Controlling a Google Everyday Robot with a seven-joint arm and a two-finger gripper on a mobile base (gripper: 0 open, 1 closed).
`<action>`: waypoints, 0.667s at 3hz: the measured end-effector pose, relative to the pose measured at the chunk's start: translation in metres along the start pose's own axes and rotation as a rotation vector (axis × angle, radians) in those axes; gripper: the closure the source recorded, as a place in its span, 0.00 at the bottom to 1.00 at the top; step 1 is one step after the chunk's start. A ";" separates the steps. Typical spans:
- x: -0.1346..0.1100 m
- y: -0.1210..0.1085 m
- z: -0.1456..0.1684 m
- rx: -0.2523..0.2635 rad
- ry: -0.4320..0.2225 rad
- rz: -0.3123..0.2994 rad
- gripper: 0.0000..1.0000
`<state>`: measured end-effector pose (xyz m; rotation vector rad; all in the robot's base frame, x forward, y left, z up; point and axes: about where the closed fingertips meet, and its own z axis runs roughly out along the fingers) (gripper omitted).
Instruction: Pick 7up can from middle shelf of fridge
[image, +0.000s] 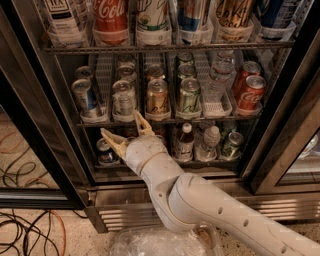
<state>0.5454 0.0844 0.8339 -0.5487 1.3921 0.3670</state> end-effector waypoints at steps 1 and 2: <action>-0.001 -0.010 0.005 0.024 -0.003 -0.009 0.33; -0.003 -0.018 0.013 0.037 -0.006 -0.020 0.33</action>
Offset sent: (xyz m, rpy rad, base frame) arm 0.0342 -0.0115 0.0100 -0.0148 -0.0296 -0.0569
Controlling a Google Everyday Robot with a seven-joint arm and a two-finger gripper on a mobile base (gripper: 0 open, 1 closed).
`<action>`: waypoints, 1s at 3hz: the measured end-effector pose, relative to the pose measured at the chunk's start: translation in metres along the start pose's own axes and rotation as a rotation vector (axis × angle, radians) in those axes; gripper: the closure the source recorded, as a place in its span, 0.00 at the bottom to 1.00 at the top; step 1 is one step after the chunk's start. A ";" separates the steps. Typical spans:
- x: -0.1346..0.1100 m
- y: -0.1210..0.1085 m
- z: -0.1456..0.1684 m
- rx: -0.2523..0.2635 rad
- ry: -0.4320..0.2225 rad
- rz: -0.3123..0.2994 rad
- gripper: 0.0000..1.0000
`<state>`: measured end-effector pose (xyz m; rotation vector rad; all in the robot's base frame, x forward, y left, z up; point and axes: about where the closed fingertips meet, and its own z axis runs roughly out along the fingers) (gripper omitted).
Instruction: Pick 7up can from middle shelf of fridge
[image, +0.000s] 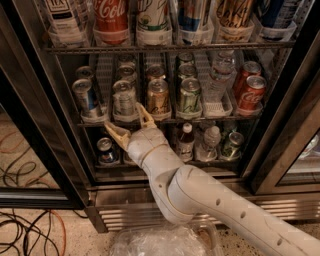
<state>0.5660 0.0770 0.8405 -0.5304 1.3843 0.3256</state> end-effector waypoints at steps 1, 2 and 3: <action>0.001 -0.011 0.018 0.015 -0.002 -0.007 0.35; 0.004 -0.015 0.024 0.022 0.001 -0.003 0.35; 0.008 -0.018 0.030 0.037 0.002 0.009 0.35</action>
Offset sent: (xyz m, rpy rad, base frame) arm 0.0325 -0.0018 0.0028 -0.0018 -0.0108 -0.0263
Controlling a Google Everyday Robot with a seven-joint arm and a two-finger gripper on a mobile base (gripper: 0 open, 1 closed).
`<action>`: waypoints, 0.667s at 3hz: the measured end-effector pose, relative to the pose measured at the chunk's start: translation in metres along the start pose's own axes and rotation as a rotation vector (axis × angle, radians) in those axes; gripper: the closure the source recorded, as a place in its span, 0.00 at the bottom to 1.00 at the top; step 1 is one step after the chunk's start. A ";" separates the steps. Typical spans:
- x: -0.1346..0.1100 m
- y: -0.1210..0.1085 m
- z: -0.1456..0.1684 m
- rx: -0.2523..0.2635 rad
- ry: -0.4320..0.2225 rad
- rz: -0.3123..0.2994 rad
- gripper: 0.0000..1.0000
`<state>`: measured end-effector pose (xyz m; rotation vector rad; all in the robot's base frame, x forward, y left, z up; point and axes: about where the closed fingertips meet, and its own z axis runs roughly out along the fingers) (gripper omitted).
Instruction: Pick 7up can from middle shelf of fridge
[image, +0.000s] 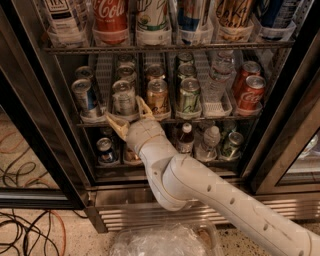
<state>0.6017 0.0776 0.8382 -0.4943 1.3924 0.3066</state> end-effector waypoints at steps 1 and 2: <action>0.002 -0.003 0.008 0.025 -0.007 0.014 0.34; 0.005 -0.005 0.038 0.061 -0.008 0.015 0.35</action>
Offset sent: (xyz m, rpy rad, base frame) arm 0.0253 0.0063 0.0052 0.0468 -0.0183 -0.0577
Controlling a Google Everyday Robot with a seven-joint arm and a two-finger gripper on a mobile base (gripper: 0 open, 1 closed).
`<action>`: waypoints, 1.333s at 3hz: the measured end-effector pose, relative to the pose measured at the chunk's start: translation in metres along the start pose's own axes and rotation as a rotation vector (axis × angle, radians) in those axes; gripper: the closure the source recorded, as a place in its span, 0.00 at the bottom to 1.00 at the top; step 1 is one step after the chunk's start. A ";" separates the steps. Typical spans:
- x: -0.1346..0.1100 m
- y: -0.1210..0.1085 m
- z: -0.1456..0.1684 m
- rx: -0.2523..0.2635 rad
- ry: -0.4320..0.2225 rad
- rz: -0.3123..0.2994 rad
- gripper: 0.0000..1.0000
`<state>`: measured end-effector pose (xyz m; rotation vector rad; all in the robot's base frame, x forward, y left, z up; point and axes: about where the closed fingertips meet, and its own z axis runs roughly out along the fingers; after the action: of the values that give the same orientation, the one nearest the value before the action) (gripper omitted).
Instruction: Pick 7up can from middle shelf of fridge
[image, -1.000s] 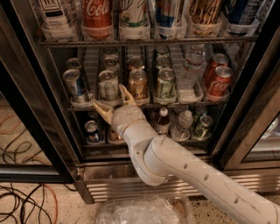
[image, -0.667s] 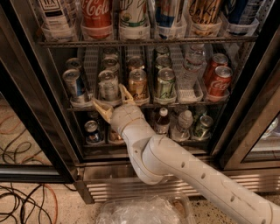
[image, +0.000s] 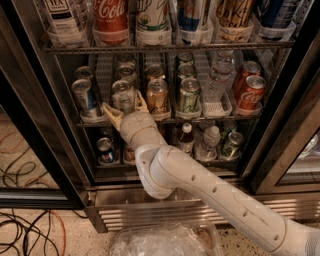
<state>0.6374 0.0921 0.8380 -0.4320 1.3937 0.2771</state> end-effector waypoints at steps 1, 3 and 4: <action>0.003 -0.001 0.005 0.007 0.003 0.001 0.35; 0.005 -0.001 0.008 0.013 0.006 0.000 0.58; 0.005 -0.001 0.008 0.013 0.006 0.000 0.80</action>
Offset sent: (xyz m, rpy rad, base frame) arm 0.0128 0.0029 -0.0069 -0.0026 0.0070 -0.0244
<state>0.6456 0.0946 0.8344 -0.4222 1.4004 0.2668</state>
